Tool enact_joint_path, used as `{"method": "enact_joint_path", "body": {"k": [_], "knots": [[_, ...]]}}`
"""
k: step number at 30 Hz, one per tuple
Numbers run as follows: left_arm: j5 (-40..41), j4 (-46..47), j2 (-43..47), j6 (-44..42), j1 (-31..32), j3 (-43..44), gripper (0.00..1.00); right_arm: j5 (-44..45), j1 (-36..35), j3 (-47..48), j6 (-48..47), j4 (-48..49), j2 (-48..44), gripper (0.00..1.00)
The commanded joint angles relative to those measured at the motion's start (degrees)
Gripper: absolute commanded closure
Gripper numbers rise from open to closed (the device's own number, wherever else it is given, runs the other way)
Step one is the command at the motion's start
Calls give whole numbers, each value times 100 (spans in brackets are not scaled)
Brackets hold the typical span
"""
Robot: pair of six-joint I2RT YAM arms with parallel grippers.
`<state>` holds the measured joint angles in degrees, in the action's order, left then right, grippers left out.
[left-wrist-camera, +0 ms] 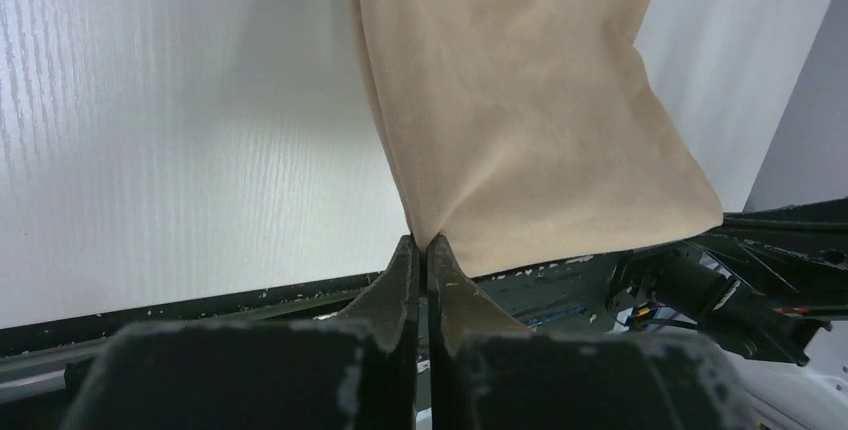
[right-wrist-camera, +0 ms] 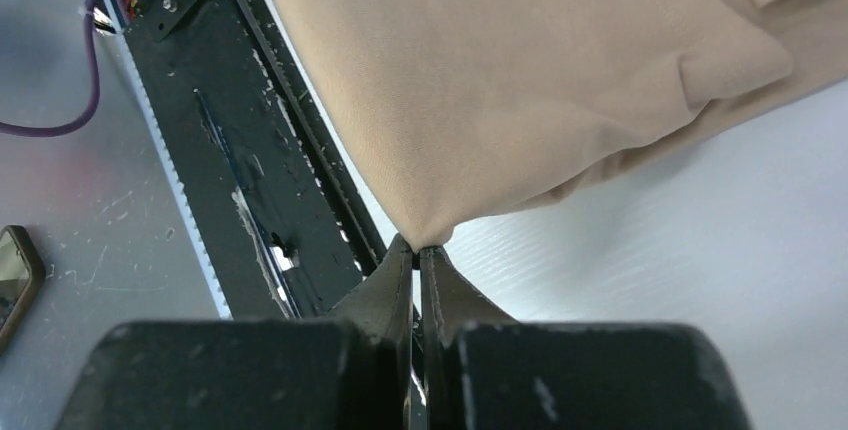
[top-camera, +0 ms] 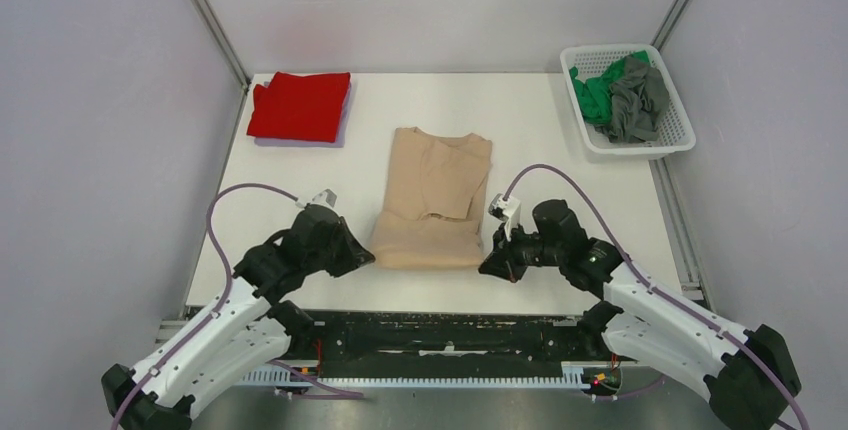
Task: Fold and stack the t-shirts
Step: Fold the long partially folded tshirt into a neat square
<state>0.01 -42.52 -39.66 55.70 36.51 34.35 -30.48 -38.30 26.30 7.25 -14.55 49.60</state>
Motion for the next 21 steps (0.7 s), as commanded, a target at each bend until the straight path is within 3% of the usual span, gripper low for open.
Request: {"method": "enact_joint_path", "body": {"k": [1, 8, 13, 21], "knots": [[427, -195, 67, 314, 5, 222, 98, -33, -10, 279, 160, 147, -288, 100], [1411, 683, -430, 191, -12, 797, 98, 1268, -6, 965, 110, 53, 157, 100], [1494, 1150, -1239, -267, -155, 1402, 98, 2152, 121, 1530, -20, -83, 469, 100], [1218, 1594, -2590, -872, -768, 2436, 98, 2059, 969, 2115, -58, 151, 1133, 100]]}}
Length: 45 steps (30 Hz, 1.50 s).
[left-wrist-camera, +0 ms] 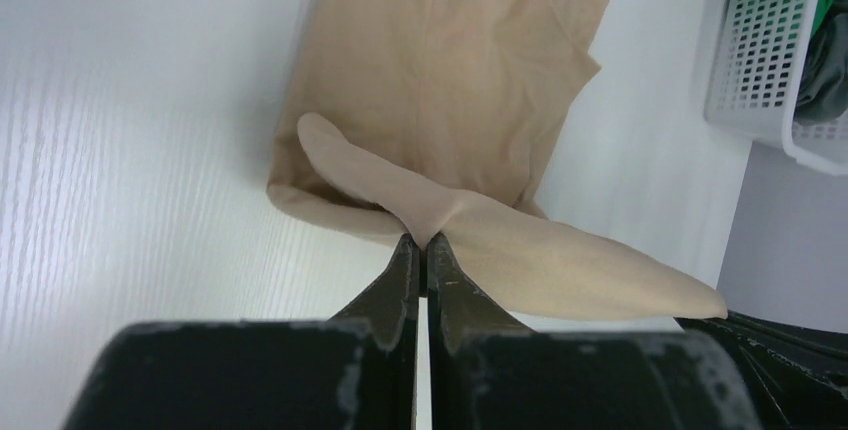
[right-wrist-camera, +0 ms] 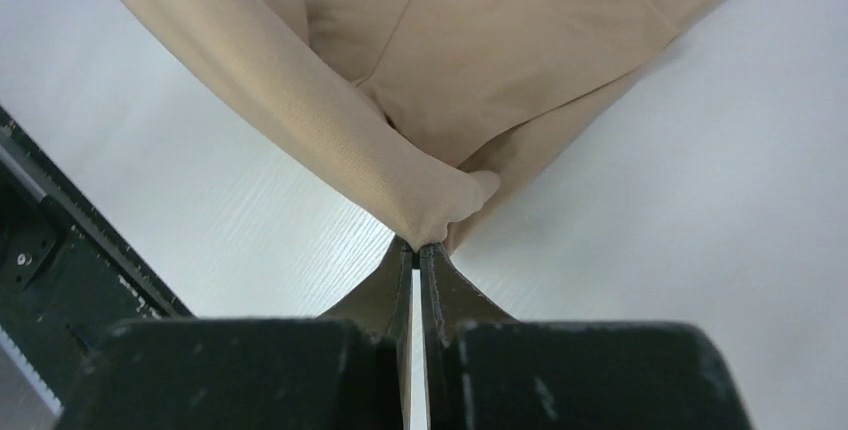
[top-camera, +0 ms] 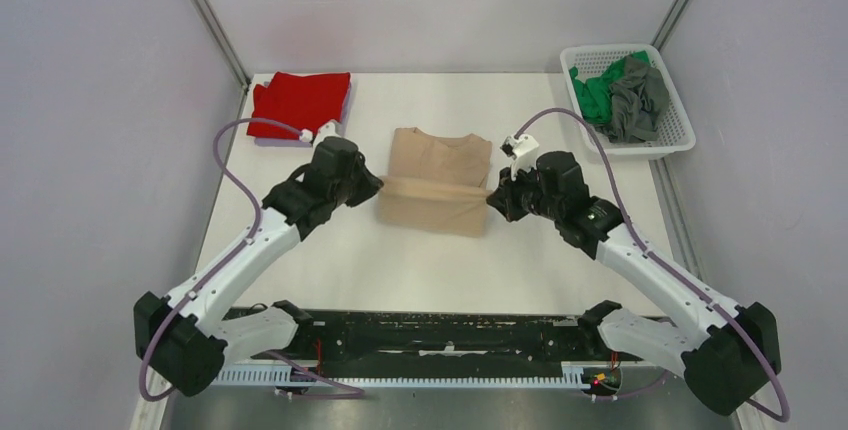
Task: Fold and stack the t-shirts
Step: Fold the long partially folded tshirt into a neat square
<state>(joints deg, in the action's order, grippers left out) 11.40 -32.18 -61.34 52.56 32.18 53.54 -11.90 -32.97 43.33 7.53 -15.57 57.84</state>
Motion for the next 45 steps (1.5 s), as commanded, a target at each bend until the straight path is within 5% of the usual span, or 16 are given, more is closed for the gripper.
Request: {"method": "enact_joint_path", "body": {"k": [1, 13, 37, 39, 40, 41, 42, 45], "knots": [[-29, 638, -596, -602, -453, 650, 98, 137, 516, 484, -89, 340, 429, 100], [-923, 996, -2751, -1034, -1284, 2145, 98, 14, 1224, 1487, -209, 915, 2035, 100], [-1602, 933, -5834, -1191, -1606, 4532, 94, -560, 2035, 3277, -50, 1409, 5082, 99], [-1793, 986, -5959, -1164, -1619, 4674, 79, -649, 2104, 3418, 47, 1453, 5245, 86], [-1851, 1041, -5994, -1135, -1617, 4696, 61, -704, 2137, 3495, 85, 1490, 5302, 76], [-1898, 1067, -6005, -1115, -1619, 4721, 25, -795, 2179, 3553, 120, 1508, 5362, 61], [-1925, 1102, -6000, -1086, -1623, 4735, 2, -901, 2204, 3638, 142, 1513, 5402, 47], [-2123, 1214, -5902, -954, -1623, 4726, 0, -1306, 2275, 3770, 99, 1459, 5369, 2]]}}
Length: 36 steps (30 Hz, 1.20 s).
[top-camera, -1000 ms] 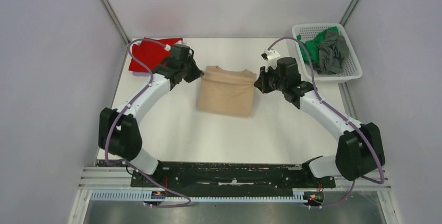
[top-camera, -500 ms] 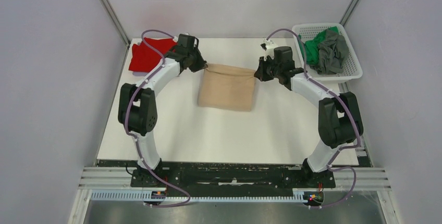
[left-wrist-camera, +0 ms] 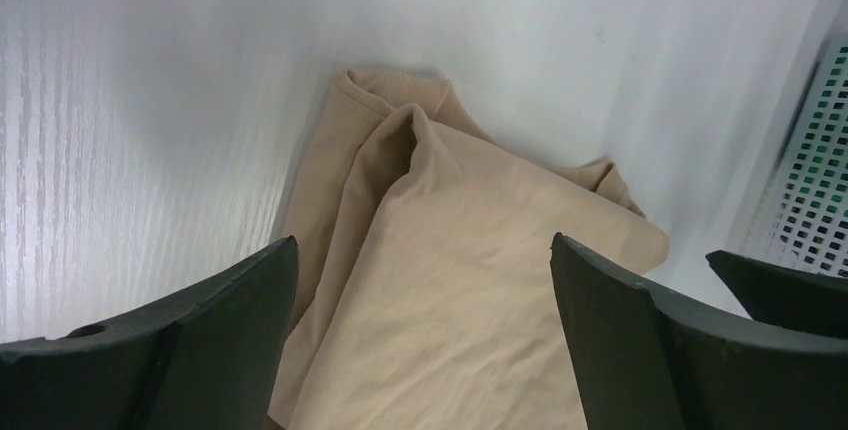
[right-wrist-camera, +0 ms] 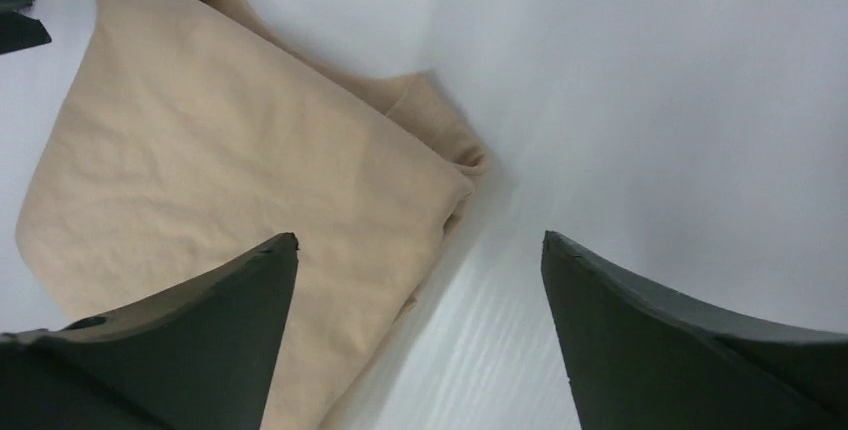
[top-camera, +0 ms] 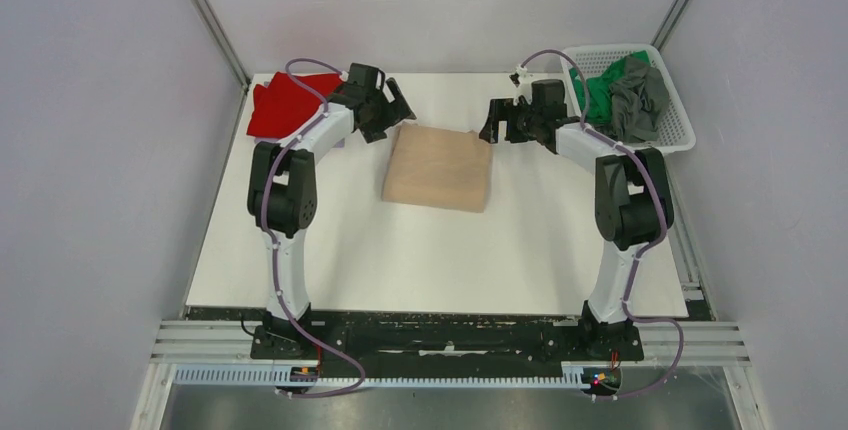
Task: Fold and stack the t-shirts
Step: Fold the long partially folded tshirt into a neat square, then smooth out wrinkles on the folded tshirt
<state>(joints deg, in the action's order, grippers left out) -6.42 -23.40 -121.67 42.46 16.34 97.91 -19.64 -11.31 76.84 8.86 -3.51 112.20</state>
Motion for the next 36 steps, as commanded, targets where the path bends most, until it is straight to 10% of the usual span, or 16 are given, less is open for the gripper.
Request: {"method": "enact_joint_path", "body": {"k": [1, 13, 18, 26, 36], "knots": [[-452, 409, 183, 118, -39, 238, 0, -630, 103, 397, -72, 221, -148, 2], [-1323, 1326, 1540, 555, 391, -1785, 0, -4047, -572, -2186, 2141, 3216, -1565, 2], [-1539, 1856, 1488, 719, 405, -2544, 0, -3728, -815, -2868, 2208, 3739, -1504, 2], [-734, 1710, 1670, 289, 390, -3666, 0, -2027, -820, -2833, 539, 1568, -483, 2], [-333, 1979, 2866, 428, 981, -5481, 0, -1526, -1127, -4657, 351, 1418, -2002, 2]]}}
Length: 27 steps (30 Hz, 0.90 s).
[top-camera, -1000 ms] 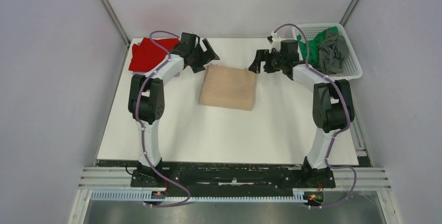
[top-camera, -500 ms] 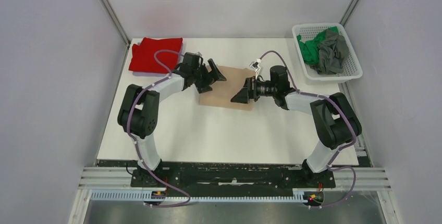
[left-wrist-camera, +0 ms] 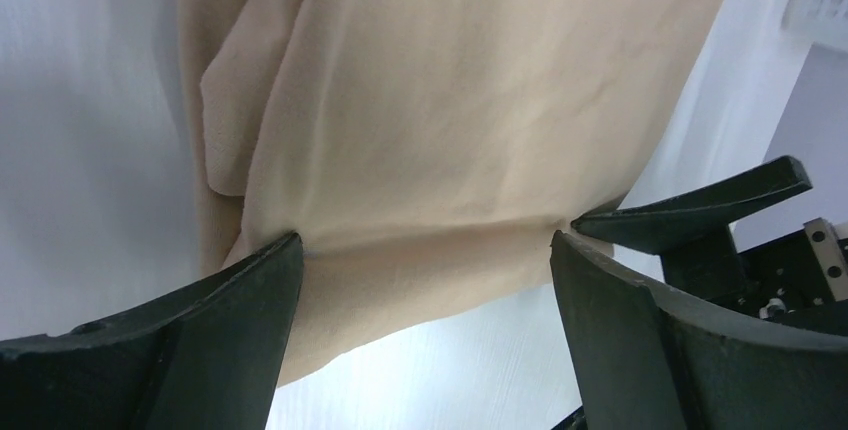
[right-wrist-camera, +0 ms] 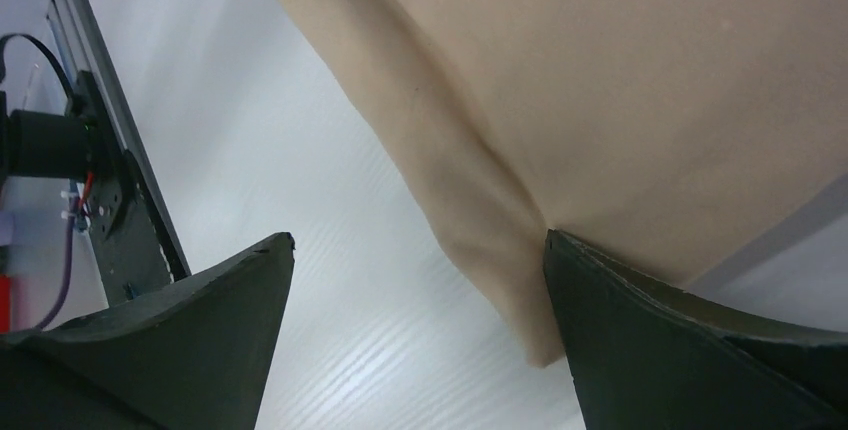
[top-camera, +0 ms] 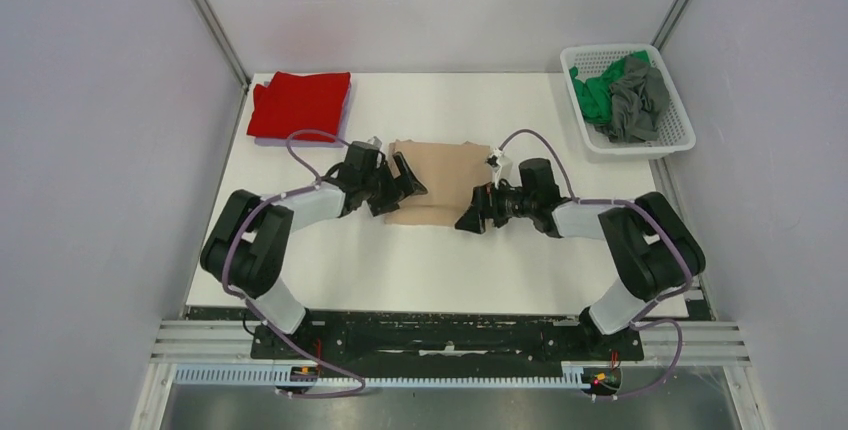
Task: Fold and stack the t-shirts
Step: Smooth out wrinkles on the folded tshirt, then put the neatly folded tshirt into the corner of the board with the left arm
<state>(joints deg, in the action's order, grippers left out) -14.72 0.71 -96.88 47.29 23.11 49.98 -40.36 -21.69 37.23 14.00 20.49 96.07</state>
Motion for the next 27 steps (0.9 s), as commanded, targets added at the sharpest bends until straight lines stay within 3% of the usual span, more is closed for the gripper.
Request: {"method": "enact_joint_path", "body": {"k": [1, 6, 9, 12, 14, 19, 21, 27], "knots": [[540, -476, 579, -9, 394, -888, 0, 605, -141, -804, -165, -1086, -545, 2], [1000, -855, 1919, 282, 844, -1427, 0, 893, -318, -1125, -162, -1597, -1674, 2], [1236, -1333, 2534, 110, 862, -1079, 0, 1093, -318, -821, -98, -1869, -2231, 2], [2044, -1977, 2694, 20, 854, -624, 0, 1468, -309, -341, -96, -1976, -2627, 2], [2449, -2216, 2525, -65, 808, -363, 0, 2057, -296, -159, -109, -1969, -2807, 2], [2500, -2508, 1547, -483, 607, 381, 0, 3347, 26, -130, -27, -1962, -3144, 2], [2434, -2378, 1118, -562, 509, 523, 1, 3367, 237, -146, -44, -1960, -3197, 2], [2152, -2197, 16, -872, 440, 1100, 20, 3248, 584, -164, -131, -2014, -3208, 2]]}}
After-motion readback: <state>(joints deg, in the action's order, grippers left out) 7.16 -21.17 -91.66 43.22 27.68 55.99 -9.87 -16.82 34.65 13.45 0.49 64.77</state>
